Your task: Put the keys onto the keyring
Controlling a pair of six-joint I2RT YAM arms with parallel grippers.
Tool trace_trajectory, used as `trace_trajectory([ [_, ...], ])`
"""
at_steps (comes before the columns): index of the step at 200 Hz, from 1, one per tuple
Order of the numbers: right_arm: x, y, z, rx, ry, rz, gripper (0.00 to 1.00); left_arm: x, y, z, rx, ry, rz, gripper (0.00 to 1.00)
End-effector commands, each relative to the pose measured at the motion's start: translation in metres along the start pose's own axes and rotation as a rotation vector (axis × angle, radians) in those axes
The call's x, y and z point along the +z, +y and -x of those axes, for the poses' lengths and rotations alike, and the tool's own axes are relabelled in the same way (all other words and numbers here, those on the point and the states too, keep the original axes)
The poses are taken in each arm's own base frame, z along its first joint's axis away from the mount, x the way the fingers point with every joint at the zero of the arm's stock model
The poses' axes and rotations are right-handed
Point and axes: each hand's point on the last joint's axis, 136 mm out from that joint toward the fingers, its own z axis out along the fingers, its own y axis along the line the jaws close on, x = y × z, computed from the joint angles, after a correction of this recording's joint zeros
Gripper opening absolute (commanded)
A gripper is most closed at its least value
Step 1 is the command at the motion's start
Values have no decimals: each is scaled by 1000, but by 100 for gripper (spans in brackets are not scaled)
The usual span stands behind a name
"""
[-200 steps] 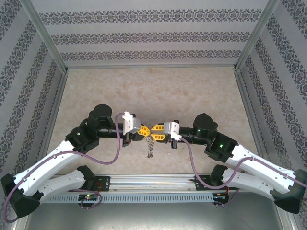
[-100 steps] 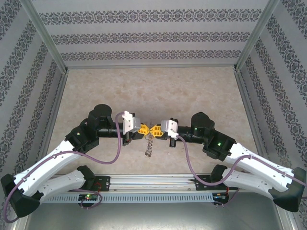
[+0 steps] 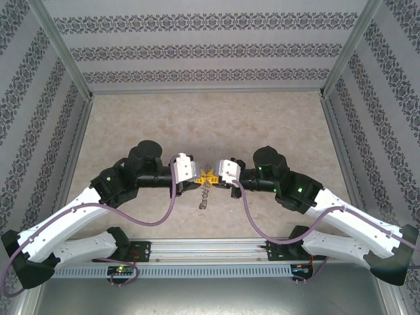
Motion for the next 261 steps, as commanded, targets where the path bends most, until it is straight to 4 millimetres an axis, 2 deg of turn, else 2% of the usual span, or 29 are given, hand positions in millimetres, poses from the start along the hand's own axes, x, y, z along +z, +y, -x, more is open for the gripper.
trace_trajectory([
  [1, -2, -4, 14, -21, -21, -2, 0, 7, -5, -8, 37, 66, -22, 8],
  [49, -6, 3, 20, -25, -53, 30, 0, 11, 0, -13, 42, 97, 1, 7],
  [57, -6, 4, 20, -27, -57, 32, 0, 11, 1, -14, 41, 100, 2, 0],
  [68, -7, 5, 20, -27, -63, 36, 0, 12, 1, -14, 41, 101, 1, 0],
  [113, -7, 5, 18, -12, -66, 27, 0, 12, 2, -2, 29, 19, 16, 0],
  [139, -4, 5, 11, 20, -49, 25, 15, 5, -7, 14, 38, -91, -9, 0],
  [162, -3, 6, 10, 35, -52, 28, 22, -2, -15, 22, 52, -172, -27, 0],
  [217, 0, 5, 7, 60, -42, 26, 24, -11, -23, 31, 77, -281, -30, 0],
  [261, -2, 8, 5, 70, -39, 37, 24, -13, -24, 32, 83, -301, -21, 0],
])
